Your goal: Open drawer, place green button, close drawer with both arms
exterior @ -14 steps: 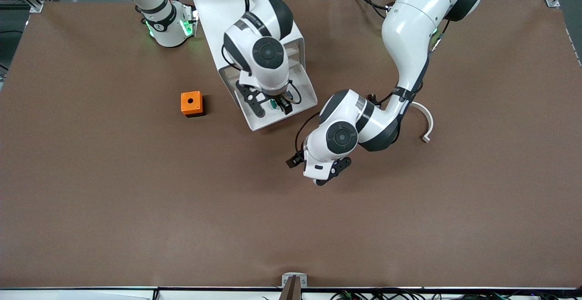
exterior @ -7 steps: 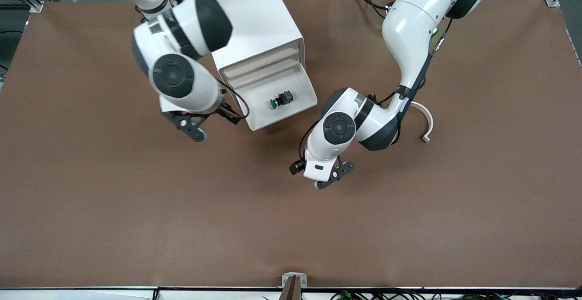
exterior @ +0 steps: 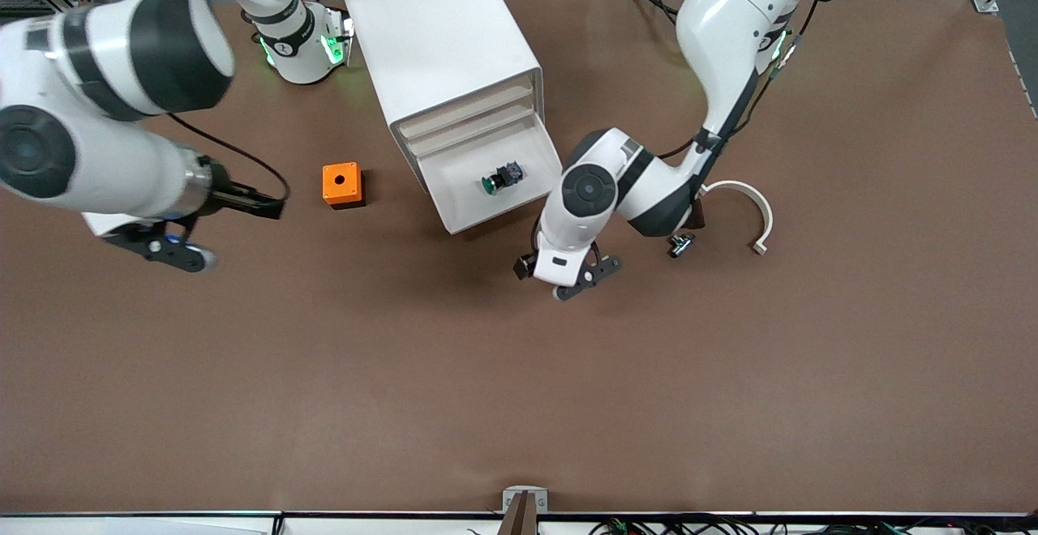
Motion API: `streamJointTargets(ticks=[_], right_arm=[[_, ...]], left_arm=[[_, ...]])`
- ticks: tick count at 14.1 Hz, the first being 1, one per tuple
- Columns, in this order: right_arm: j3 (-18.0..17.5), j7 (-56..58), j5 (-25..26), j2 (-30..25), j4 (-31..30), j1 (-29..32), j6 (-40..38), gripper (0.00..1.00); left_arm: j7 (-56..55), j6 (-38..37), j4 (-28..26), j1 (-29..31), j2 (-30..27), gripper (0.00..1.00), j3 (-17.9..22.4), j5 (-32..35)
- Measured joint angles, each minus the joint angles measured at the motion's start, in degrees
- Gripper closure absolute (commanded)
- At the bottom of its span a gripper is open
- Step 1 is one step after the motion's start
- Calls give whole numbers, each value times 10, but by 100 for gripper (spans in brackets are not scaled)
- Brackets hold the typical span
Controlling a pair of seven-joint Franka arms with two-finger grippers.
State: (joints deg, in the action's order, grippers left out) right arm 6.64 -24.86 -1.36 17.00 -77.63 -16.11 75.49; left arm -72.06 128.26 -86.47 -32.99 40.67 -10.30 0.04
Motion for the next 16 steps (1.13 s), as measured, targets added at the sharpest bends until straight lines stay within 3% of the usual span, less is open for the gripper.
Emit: streamJointTargets(ticks=[6,16], right_arm=[[-1,228,13,-2,27,104,-7,0],[-3,266,13,-2,41,130,1,0]], left_arm=[[-45,1,-33,-59,-1,0,-1,12],[-80,-43,-36,-104,-4,0,-20,13]])
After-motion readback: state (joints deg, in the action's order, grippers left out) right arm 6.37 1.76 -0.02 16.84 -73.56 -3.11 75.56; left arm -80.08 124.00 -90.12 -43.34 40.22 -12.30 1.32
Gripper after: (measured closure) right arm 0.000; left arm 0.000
